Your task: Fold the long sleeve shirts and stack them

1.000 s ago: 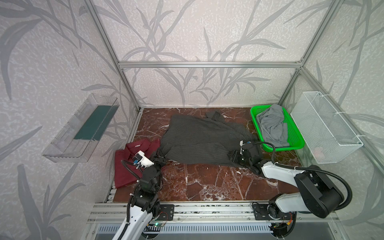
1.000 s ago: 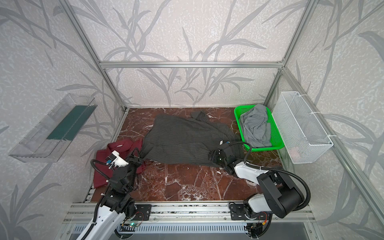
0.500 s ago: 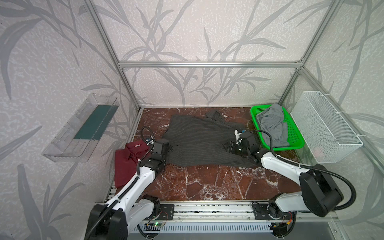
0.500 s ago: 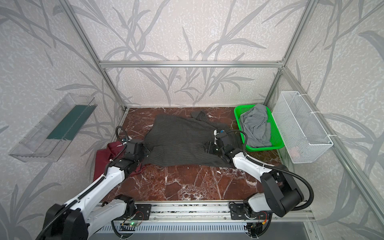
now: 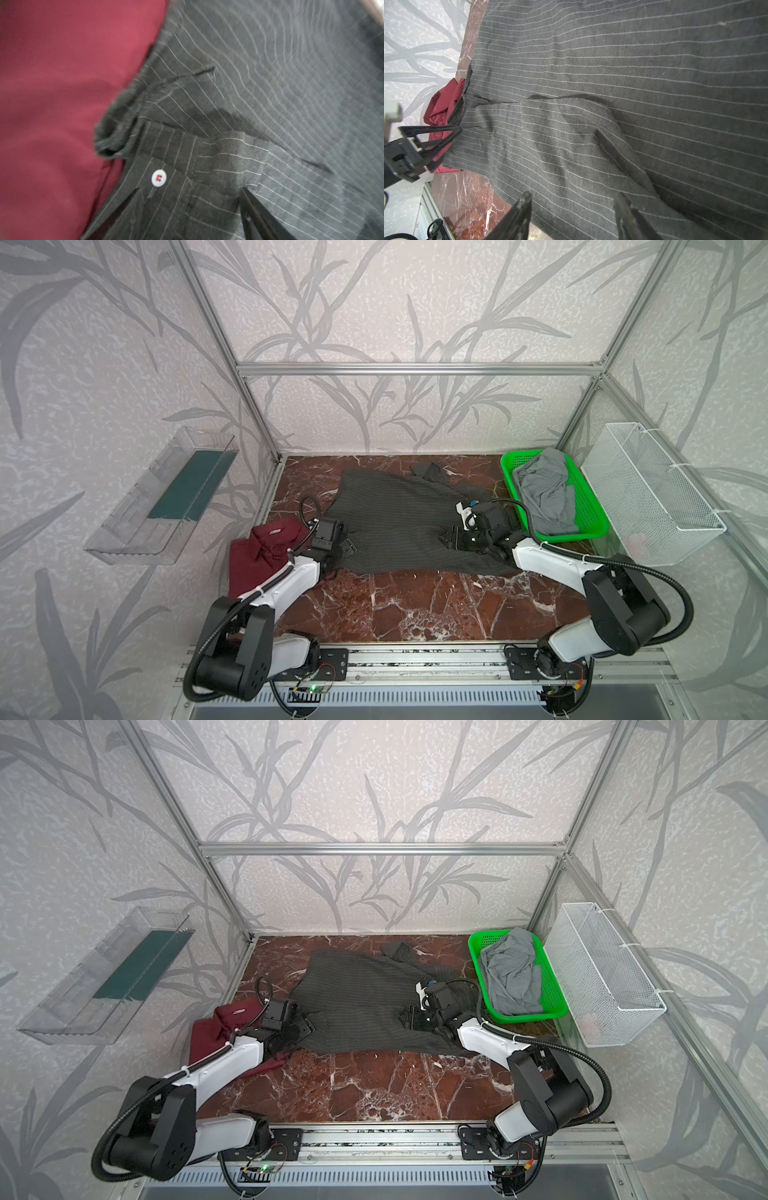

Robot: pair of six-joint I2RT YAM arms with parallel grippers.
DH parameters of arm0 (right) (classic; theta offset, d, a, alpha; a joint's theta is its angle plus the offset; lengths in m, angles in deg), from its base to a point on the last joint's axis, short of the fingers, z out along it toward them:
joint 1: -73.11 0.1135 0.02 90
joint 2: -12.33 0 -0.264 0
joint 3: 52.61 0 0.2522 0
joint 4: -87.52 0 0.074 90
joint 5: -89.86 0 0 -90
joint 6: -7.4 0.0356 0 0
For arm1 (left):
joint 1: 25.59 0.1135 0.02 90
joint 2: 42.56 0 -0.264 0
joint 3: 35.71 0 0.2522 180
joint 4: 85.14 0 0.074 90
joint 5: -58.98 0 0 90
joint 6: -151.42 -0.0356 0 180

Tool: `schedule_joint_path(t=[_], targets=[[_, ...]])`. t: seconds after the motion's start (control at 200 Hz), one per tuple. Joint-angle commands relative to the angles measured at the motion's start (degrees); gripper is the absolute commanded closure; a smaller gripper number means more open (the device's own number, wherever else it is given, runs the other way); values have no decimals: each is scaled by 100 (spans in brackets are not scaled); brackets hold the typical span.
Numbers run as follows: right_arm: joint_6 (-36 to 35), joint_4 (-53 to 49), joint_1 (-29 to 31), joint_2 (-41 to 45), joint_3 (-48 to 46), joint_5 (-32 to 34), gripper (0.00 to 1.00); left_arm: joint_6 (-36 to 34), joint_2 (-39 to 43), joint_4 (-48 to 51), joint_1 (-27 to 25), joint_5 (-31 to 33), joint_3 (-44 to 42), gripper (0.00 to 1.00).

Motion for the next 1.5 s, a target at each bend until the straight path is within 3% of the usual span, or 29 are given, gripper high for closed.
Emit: schedule_joint_path(t=[0.0, 0.3, 0.44, 0.47, 0.56, 0.63, 0.725, 0.77, 0.89, 1.08, 1.495], targets=[[-122, 1, 33, 111, -37, -48, 37, -138, -278, -150, 11, -371, 176, 42], [-104, 61, 29, 229, -129, -98, 37, -293, -415, -464, 17, -319, 79, 89], [-120, 122, 32, 267, -180, -224, 37, -284, -566, -366, 7, -432, 162, 92], [-131, 153, 46, 277, -185, -356, 36, -239, -509, -125, 16, -351, 225, 89], [-320, 34, 395, 284, 34, -497, 33, -106, 35, 494, 17, 44, 298, 69], [-507, -255, 1021, 82, 495, -316, 32, 99, 607, 973, 29, 739, 316, 59], [-407, -559, 1673, -453, 1197, -118, 32, -70, 1368, 1434, 140, 1152, 425, 43], [-314, -611, 1870, -705, 1469, -29, 32, -165, 1639, 1656, 223, 1230, 531, 35], [24, -586, 2422, -1536, 2161, 166, 32, -536, 2030, 2227, 606, 1109, 873, 25], [409, -996, 2943, -2690, 3324, 497, 34, -1123, 2386, 2677, 1698, 445, 1114, 19], [886, -1332, 3166, -4056, 4649, 1041, 39, -978, 2621, 2383, 1862, -74, 928, 19]])
